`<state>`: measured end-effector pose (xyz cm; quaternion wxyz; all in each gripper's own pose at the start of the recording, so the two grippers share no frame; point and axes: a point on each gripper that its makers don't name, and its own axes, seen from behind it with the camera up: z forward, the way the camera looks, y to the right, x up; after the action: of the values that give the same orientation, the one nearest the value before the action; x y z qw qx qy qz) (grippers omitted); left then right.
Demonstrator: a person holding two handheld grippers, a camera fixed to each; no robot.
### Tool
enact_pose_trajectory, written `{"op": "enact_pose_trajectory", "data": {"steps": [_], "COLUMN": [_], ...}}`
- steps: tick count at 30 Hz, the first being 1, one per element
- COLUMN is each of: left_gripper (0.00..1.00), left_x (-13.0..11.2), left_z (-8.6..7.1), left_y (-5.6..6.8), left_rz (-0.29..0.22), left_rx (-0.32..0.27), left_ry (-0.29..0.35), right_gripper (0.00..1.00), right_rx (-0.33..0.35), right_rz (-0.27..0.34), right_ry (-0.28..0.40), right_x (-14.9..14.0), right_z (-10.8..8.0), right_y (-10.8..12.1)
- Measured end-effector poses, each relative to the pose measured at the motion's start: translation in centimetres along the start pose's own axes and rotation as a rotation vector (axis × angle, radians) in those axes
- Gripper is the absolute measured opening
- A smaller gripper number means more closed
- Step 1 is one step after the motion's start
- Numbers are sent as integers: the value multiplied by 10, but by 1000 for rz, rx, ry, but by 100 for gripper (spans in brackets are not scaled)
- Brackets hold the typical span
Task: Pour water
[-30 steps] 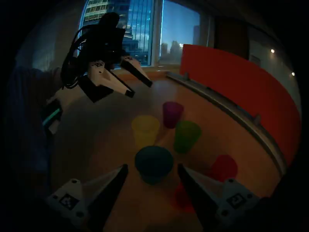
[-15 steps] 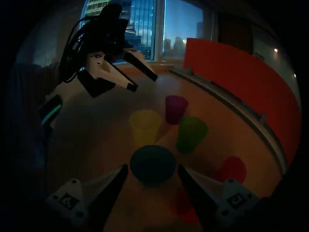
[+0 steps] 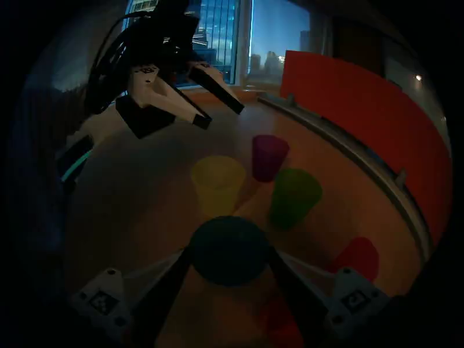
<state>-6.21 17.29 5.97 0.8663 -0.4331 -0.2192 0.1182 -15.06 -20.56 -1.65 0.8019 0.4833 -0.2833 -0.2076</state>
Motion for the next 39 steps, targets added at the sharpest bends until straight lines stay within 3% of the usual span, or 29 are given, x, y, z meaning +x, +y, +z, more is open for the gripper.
{"op": "enact_pose_trajectory", "data": {"steps": [14,26,39], "left_gripper": [94,94,94], "left_x": [1,0,-2], "left_z": [5,10,18], "left_y": [1,3,4], "left_rz": [-1,3,21], "left_rx": [-6,-10,-10], "left_ry": [-2,-12,-40], "right_gripper": [96,95,94], "right_rx": [2,11,-27], "right_rz": [-12,15,28], "right_ry": [3,34,156], "right_x": [-3,0,29], "right_z": [8,6,-31], "right_y": [0,-1,3]}}
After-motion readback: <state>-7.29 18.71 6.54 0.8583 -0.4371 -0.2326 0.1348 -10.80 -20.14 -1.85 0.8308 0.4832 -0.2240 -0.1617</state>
